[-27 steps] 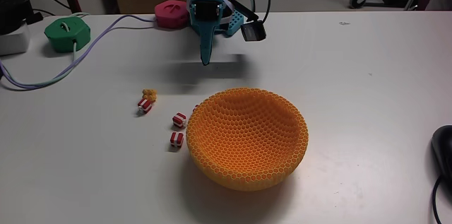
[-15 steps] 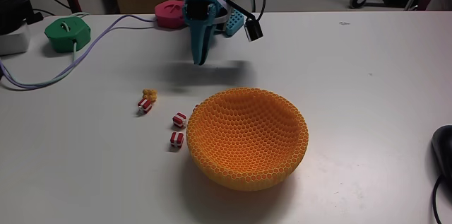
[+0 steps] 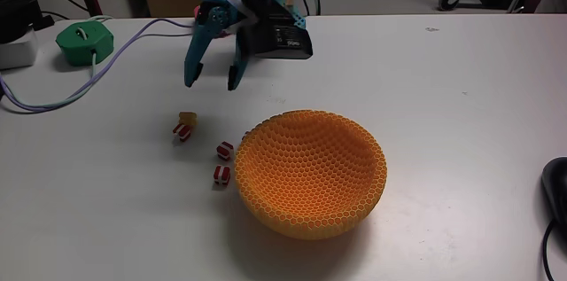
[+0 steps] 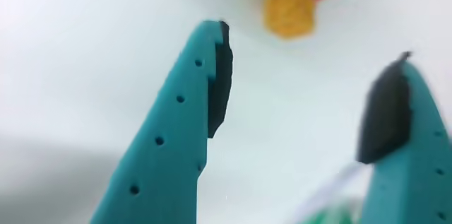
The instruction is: Place cube pieces into the yellow basket
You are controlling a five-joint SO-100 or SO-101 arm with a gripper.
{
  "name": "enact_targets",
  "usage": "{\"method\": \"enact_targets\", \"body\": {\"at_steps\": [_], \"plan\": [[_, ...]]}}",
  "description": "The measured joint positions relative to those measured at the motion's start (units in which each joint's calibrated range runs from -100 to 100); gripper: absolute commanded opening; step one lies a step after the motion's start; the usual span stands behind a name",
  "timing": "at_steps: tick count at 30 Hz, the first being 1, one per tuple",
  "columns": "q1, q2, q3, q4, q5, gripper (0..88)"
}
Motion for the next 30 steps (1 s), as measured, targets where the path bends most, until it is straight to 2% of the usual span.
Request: {"method": "enact_targets", "body": {"at_steps": [6,11,20,25,30], "plan": [[0.2,1.2,14.0,-24.3,-11.4,34.4],[0.4,3.9,18.9,-33.9,-14.9,34.2],[4.4,13.8,13.1,-36.8,-12.6,33.5],[8.9,16.7,10.9,-37.4,-11.6,28.3],[11.7,19.4,10.9,-37.4,-12.7,24.0]]}}
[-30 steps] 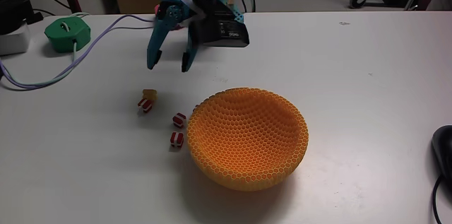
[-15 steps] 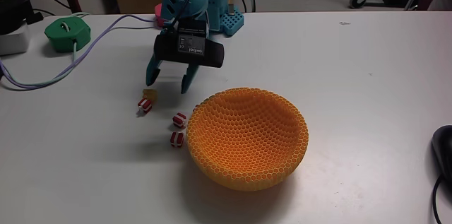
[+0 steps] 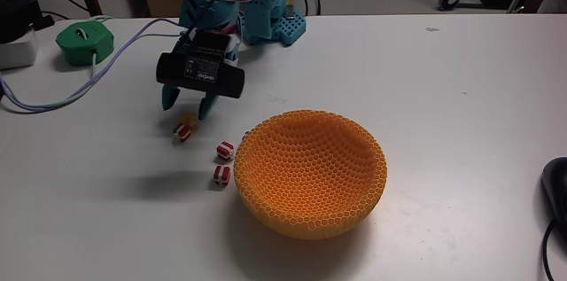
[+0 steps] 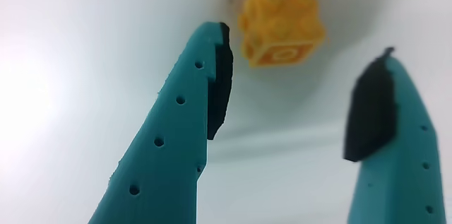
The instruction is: Place cube pieces into the yellow basket
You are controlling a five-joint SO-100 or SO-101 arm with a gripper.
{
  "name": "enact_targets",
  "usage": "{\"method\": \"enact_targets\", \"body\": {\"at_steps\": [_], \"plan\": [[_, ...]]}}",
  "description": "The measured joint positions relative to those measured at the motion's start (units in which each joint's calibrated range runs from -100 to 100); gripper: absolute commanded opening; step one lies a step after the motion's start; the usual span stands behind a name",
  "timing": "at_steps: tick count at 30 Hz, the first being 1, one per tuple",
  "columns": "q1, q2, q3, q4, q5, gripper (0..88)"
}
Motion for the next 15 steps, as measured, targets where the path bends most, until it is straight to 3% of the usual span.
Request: {"method": "enact_targets", "body": {"at_steps": [9,11,14,15], "plan": [[-0.4,4.6,-0.1,-4.9,-0.9,19.5],[-1.5,5.8,-0.1,-6.7,-1.5,14.5],[-2.1,7.3,-0.1,-8.9,-2.2,0.0],[-2.2,7.7,-0.1,-10.1,-2.1,0.0]]}}
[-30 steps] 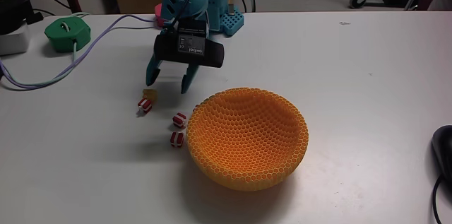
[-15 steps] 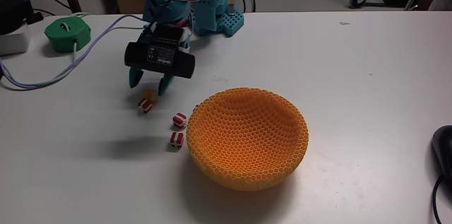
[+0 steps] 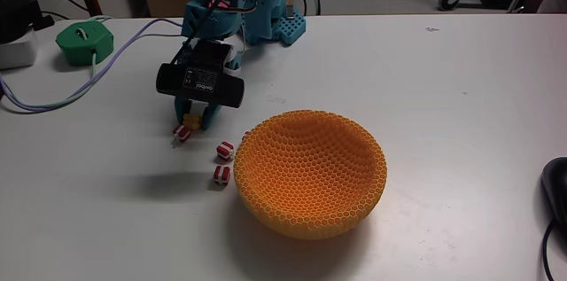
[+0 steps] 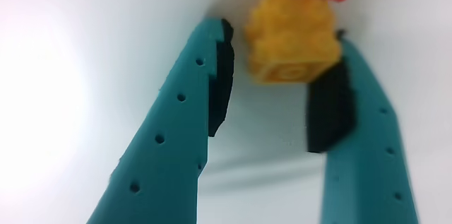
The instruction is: Place cube pieces into the yellow basket
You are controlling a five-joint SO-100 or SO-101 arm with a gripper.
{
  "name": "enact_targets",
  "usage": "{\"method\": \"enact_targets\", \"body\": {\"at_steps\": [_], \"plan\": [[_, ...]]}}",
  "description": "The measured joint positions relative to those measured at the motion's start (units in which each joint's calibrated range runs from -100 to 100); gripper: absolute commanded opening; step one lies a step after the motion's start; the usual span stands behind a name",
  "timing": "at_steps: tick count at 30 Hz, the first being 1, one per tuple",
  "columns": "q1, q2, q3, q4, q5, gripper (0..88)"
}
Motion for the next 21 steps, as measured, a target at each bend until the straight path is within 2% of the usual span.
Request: {"method": "enact_targets", "body": {"at_steps": [8,13,14,16,19,21], "plan": [[-2.0,-2.2,-4.1,-0.3,3.5,0.0],[-10.3,-6.2,-17.8,7.1,5.6,0.0],[-13.0,-6.2,-21.1,8.5,5.6,1.7],[-18.6,-5.2,-26.1,9.5,5.2,13.8],[-26.8,-1.4,-28.7,7.4,3.8,24.5],[-31.3,1.8,-30.0,6.1,2.1,34.6]]}}
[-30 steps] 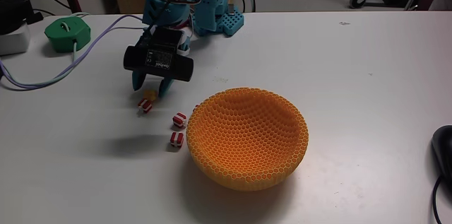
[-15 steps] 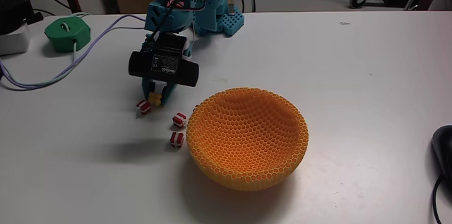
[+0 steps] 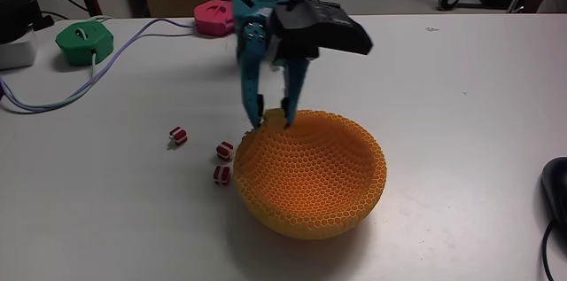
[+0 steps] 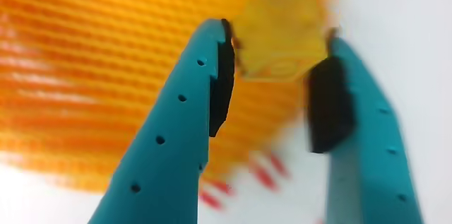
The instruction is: Place cube pieces into the yellow basket
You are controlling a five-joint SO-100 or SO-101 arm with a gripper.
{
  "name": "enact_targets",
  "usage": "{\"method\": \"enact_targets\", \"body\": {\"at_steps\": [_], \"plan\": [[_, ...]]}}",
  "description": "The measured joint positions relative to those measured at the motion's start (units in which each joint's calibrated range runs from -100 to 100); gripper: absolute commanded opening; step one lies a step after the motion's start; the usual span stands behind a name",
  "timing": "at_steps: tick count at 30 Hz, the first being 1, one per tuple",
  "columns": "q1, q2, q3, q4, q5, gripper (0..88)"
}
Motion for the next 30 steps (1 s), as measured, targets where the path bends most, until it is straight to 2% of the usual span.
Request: {"method": "enact_targets", "body": {"at_steps": [3,8,13,16,21,30], "plan": [[-3.4,3.4,-3.9,1.9,0.6,40.5],[-3.7,3.9,-9.3,9.5,2.8,42.1],[6.2,-1.5,-10.8,22.9,3.4,41.2],[15.0,-7.1,-7.3,25.8,2.7,40.2],[25.0,-9.7,2.6,24.4,1.4,38.4],[26.5,-7.3,20.7,5.8,-0.8,37.6]]}}
